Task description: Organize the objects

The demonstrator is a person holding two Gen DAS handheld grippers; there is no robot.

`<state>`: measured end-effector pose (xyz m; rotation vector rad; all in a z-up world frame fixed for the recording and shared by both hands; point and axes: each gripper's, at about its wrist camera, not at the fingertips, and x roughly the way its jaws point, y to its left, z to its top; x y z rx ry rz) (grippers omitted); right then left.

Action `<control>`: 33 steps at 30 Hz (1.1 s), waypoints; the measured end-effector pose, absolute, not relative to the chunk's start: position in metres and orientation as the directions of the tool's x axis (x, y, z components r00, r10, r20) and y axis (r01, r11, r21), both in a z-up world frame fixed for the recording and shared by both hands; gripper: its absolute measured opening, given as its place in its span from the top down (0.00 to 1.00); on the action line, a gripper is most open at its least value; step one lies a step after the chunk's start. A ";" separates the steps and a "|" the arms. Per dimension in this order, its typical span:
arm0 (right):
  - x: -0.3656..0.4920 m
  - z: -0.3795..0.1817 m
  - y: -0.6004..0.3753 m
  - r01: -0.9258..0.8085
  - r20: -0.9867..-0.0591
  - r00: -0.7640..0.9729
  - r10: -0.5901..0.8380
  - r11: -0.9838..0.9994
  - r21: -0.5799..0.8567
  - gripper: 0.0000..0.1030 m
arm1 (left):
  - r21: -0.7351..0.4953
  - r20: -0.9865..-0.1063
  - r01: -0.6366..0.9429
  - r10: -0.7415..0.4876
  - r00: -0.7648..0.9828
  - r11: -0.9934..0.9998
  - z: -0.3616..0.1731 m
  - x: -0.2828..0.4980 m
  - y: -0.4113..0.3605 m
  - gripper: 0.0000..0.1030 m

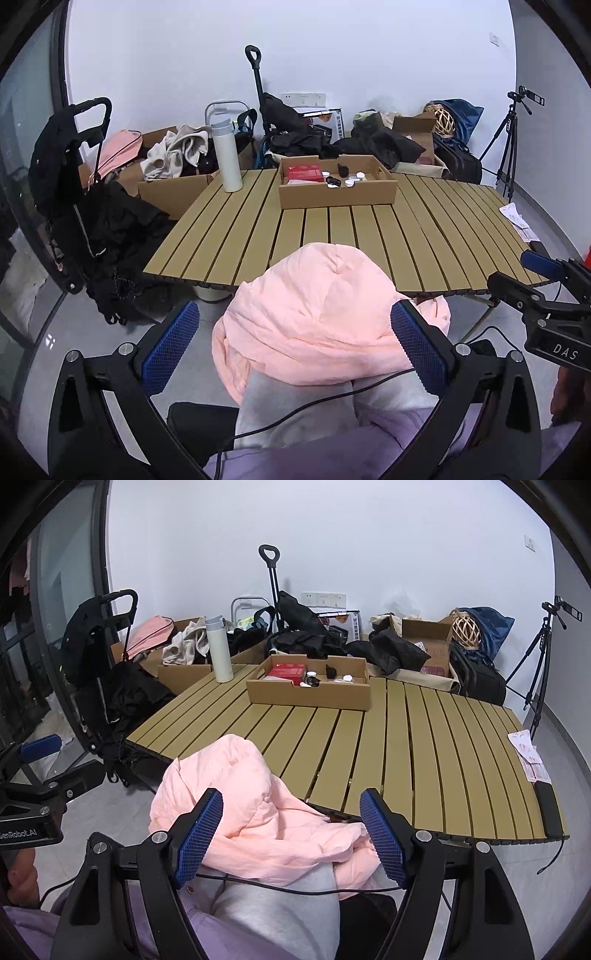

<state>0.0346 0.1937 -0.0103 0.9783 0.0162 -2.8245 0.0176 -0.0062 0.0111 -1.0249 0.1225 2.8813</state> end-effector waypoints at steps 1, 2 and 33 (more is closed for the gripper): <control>0.035 -0.010 0.194 0.146 -0.615 -0.776 -0.140 -0.988 0.040 0.22 | 0.048 -0.635 -0.102 0.048 -0.771 -0.994 0.011 0.017 -0.006 0.00; 0.035 -0.010 0.193 0.145 -0.615 -0.776 -0.139 -0.989 0.040 0.22 | 0.047 -0.637 -0.101 0.048 -0.770 -0.994 0.010 0.017 -0.006 0.00; 0.035 -0.010 0.197 0.116 -0.616 -0.778 -0.124 -0.992 0.053 0.22 | 0.034 -0.661 -0.105 0.056 -0.748 -0.994 0.005 0.012 -0.010 0.00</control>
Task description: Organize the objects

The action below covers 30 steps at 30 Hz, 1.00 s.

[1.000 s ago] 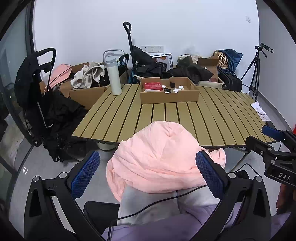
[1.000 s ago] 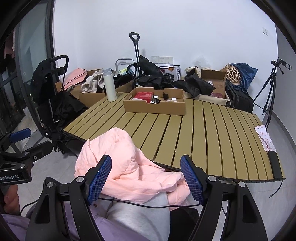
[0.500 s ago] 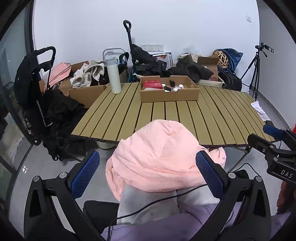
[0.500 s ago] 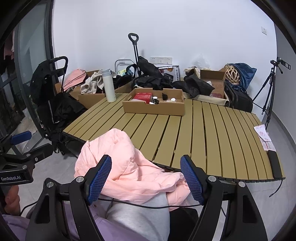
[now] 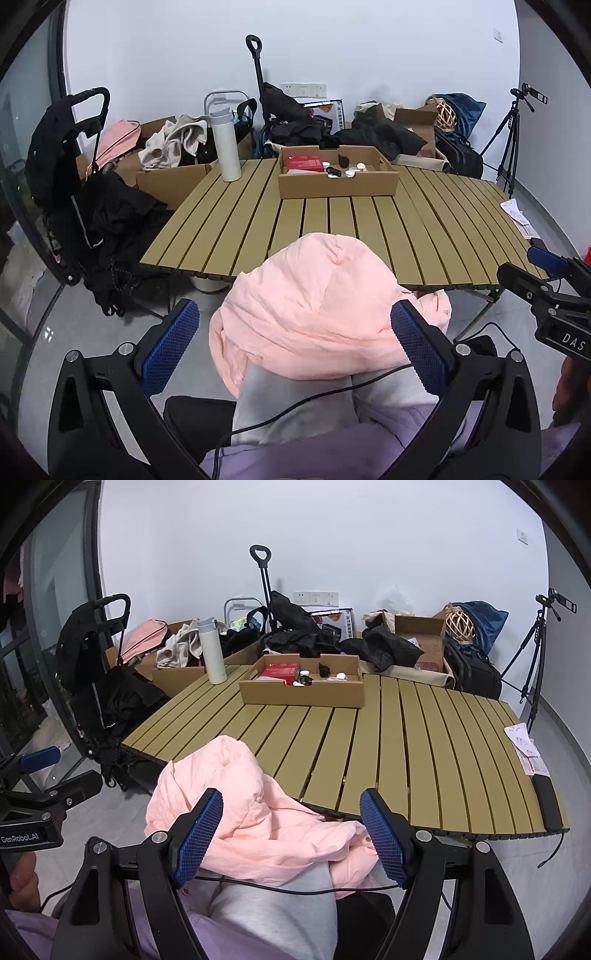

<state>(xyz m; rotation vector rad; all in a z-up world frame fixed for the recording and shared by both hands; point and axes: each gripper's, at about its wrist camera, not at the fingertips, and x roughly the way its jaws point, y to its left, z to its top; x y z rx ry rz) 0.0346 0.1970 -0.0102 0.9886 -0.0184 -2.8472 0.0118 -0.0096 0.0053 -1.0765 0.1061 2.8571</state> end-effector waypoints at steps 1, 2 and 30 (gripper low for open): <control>0.035 -0.010 0.197 0.117 -0.616 -0.778 -0.124 -0.992 0.052 0.22 | 0.034 -0.660 -0.105 0.056 -0.749 -0.994 0.006 0.012 -0.010 0.00; 0.035 -0.010 0.197 0.117 -0.615 -0.779 -0.124 -0.992 0.051 0.22 | 0.035 -0.660 -0.105 0.056 -0.749 -0.994 0.005 0.012 -0.010 0.00; 0.035 -0.010 0.196 0.102 -0.617 -0.779 -0.113 -0.993 0.054 0.22 | 0.040 -0.671 -0.107 0.053 -0.739 -0.993 0.005 0.013 -0.009 0.00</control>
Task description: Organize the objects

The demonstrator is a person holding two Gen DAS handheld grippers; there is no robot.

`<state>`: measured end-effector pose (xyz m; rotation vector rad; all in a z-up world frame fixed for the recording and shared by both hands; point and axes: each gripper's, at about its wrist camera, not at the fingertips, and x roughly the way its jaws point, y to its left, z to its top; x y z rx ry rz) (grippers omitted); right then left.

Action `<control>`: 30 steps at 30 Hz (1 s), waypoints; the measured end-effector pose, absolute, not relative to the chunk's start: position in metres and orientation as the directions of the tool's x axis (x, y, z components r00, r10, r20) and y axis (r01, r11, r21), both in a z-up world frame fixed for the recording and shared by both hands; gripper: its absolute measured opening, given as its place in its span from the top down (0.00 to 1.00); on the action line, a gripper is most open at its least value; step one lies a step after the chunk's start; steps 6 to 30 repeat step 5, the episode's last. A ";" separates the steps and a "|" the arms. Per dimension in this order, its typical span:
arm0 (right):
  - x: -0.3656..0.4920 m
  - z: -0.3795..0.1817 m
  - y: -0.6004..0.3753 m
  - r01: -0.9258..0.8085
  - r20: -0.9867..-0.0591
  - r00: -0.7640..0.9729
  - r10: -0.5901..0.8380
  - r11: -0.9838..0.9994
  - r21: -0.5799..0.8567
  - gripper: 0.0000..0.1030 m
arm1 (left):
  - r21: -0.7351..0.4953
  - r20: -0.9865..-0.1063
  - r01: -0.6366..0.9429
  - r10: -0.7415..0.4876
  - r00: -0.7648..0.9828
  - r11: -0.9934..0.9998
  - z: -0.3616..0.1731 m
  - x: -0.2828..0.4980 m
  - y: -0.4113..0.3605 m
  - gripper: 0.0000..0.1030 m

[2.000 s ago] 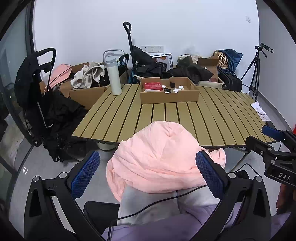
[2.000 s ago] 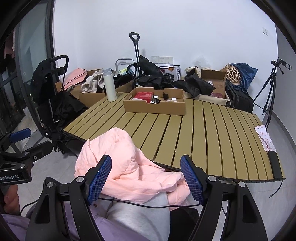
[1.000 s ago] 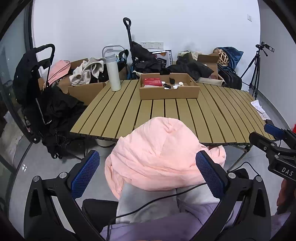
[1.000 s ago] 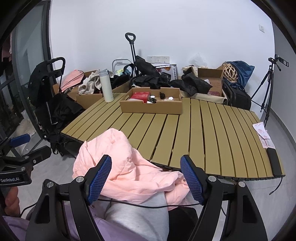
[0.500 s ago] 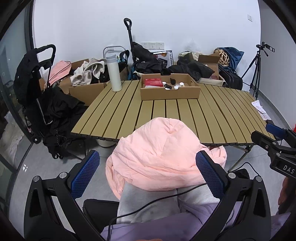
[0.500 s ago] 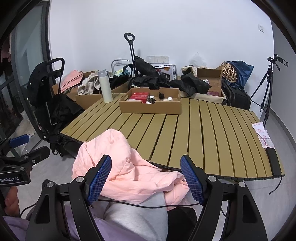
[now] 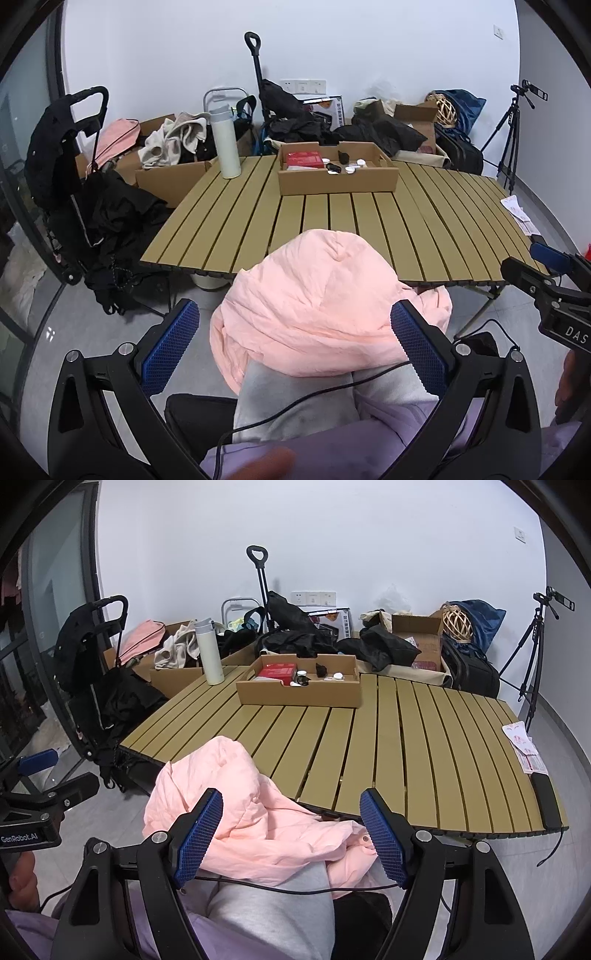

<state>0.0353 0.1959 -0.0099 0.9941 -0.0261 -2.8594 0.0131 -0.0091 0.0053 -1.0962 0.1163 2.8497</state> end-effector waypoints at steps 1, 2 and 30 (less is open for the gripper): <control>0.035 -0.010 0.196 0.101 -0.618 -0.778 -0.112 -0.993 0.054 0.22 | 0.043 -0.670 -0.106 0.050 -0.740 -0.993 0.005 0.013 -0.008 0.00; 0.035 -0.010 0.195 0.100 -0.620 -0.777 -0.112 -0.993 0.054 0.22 | 0.047 -0.669 -0.105 0.046 -0.742 -0.993 0.005 0.014 -0.008 0.00; 0.035 -0.011 0.194 0.097 -0.622 -0.775 -0.110 -0.994 0.055 0.22 | 0.042 -0.662 -0.115 0.058 -0.747 -0.993 0.005 0.014 -0.006 0.00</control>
